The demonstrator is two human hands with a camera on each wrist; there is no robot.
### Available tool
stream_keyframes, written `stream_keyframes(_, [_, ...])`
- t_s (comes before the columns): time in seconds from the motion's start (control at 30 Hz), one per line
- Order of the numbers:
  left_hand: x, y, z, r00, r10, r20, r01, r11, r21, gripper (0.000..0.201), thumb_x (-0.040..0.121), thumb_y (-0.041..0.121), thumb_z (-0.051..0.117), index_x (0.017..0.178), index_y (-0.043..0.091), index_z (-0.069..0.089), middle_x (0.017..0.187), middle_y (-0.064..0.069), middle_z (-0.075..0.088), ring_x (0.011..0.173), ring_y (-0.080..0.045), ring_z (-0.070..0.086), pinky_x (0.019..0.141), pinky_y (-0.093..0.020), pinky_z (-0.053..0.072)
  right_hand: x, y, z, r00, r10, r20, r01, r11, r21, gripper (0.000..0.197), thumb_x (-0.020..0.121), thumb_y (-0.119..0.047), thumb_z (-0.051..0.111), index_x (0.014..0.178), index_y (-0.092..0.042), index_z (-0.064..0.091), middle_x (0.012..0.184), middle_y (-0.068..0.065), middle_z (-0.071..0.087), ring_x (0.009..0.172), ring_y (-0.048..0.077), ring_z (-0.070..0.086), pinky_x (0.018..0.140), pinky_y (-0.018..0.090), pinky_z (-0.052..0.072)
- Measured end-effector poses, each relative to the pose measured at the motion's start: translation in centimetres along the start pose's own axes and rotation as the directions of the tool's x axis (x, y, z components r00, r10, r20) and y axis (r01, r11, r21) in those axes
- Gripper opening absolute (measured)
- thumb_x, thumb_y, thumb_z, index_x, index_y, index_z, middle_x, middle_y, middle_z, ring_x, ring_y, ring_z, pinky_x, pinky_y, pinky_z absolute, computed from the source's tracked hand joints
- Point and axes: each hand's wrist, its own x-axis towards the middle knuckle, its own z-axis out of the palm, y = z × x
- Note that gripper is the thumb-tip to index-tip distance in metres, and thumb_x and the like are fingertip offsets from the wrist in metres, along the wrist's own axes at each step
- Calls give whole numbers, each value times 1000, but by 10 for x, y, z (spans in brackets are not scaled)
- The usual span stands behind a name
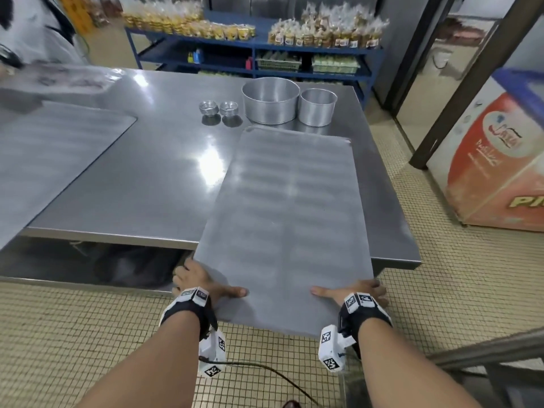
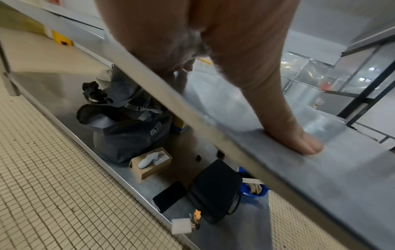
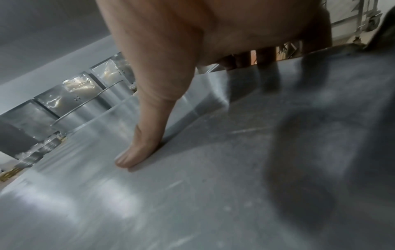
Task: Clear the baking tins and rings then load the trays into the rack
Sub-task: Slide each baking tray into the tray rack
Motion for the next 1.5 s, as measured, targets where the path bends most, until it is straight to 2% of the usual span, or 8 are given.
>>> stream_keyframes(0.13, [12, -44, -21, 998, -54, -34, 53, 998, -30, 144, 13, 74, 87, 128, 6, 34, 129, -14, 45, 125, -32, 43, 108, -43, 38, -33, -22, 26, 999, -44, 17, 44, 999, -26, 178, 11, -73, 87, 153, -4, 6, 158, 13, 15, 145, 37, 21, 114, 57, 30])
stream_keyframes(0.23, [22, -80, -41, 995, -91, -41, 89, 995, -45, 142, 17, 72, 89, 130, 6, 32, 132, -15, 44, 129, -34, 41, 110, -44, 37, -62, -42, 47, 996, -87, 26, 88, 995, -46, 175, 10, -74, 86, 150, -3, 11, 154, 14, 21, 143, 37, 25, 112, 53, 34])
stream_keyframes(0.37, [35, -133, -67, 991, -136, -17, 133, 985, -109, 152, 18, 70, 90, 140, 6, 26, 142, -18, 39, 136, -37, 35, 112, -50, 36, -94, -73, 79, 989, -135, 62, 138, 989, -48, 169, 5, -69, 88, 144, -3, 18, 141, 11, 31, 134, 38, 34, 107, 52, 39])
stream_keyframes(0.53, [54, -194, -97, 975, -224, 2, 221, 959, -176, 161, 19, 66, 93, 148, 4, 18, 151, -22, 32, 142, -40, 29, 115, -54, 32, -133, -115, 123, 973, -203, 109, 214, 971, -108, 172, 0, -75, 82, 144, -3, 20, 141, 12, 33, 130, 35, 38, 105, 50, 41])
stream_keyframes(0.77, [70, -275, -129, 940, -337, -46, 322, 925, -201, 158, 9, 76, 86, 138, 6, 28, 139, -18, 42, 132, -36, 41, 109, -51, 41, -199, -166, 168, 947, -290, 138, 316, 919, -235, 168, 15, -78, 83, 146, 2, 15, 143, 14, 30, 131, 35, 36, 107, 46, 36])
stream_keyframes(0.93, [80, -323, -152, 918, -393, -47, 371, 896, -243, 158, 7, 75, 86, 139, 9, 31, 139, -17, 44, 132, -36, 42, 109, -52, 42, -237, -196, 201, 929, -339, 149, 368, 888, -277, 169, 14, -80, 81, 148, 1, 16, 143, 13, 32, 130, 35, 36, 107, 49, 35])
stream_keyframes(1.17, [102, -380, -182, 906, -422, -18, 405, 881, -243, 155, 12, 74, 87, 141, 11, 29, 139, -17, 42, 133, -37, 40, 107, -54, 43, -286, -232, 241, 923, -356, 145, 384, 868, -314, 166, 13, -80, 80, 147, -1, 21, 139, 13, 34, 126, 34, 37, 104, 50, 37])
stream_keyframes(1.5, [169, -429, -231, 914, -405, -20, 394, 900, -186, 158, -2, 86, 73, 133, 11, 38, 127, -12, 55, 122, -33, 52, 99, -48, 51, -329, -298, 277, 920, -358, 158, 391, 863, -319, 167, 10, -82, 79, 146, -3, 22, 139, 14, 34, 128, 36, 36, 105, 52, 37])
